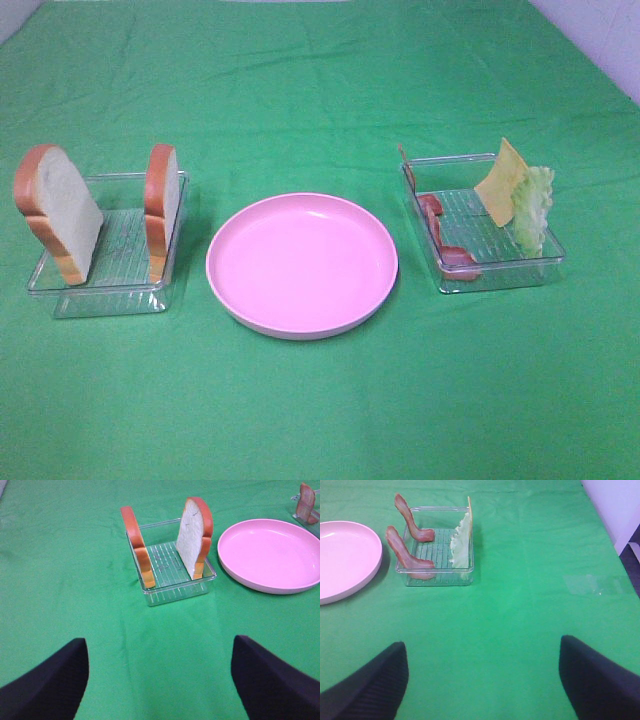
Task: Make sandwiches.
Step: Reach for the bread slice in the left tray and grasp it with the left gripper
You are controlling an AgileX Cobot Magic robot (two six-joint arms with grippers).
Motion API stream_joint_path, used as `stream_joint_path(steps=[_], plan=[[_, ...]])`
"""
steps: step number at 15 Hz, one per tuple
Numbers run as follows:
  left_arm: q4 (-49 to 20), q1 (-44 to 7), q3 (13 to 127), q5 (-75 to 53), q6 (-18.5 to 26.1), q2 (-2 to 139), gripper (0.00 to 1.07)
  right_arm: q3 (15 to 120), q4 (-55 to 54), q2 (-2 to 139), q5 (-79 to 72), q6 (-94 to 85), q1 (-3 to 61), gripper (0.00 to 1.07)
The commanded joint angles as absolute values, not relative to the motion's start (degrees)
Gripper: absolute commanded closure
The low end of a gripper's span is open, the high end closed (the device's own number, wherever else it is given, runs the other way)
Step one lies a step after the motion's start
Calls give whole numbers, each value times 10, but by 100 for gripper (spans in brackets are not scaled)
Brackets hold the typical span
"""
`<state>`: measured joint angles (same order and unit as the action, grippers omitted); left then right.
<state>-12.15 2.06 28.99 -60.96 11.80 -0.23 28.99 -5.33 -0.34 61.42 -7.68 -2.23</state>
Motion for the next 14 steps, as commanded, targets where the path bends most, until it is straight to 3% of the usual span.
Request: stream_joint_path(steps=[1,14], plan=[[-121,20,289,-605,120,-14,31,288,-52,-7,608,-83,-26,29],[-121,20,289,-605,120,-14,31,288,-52,-7,608,-83,-26,29]])
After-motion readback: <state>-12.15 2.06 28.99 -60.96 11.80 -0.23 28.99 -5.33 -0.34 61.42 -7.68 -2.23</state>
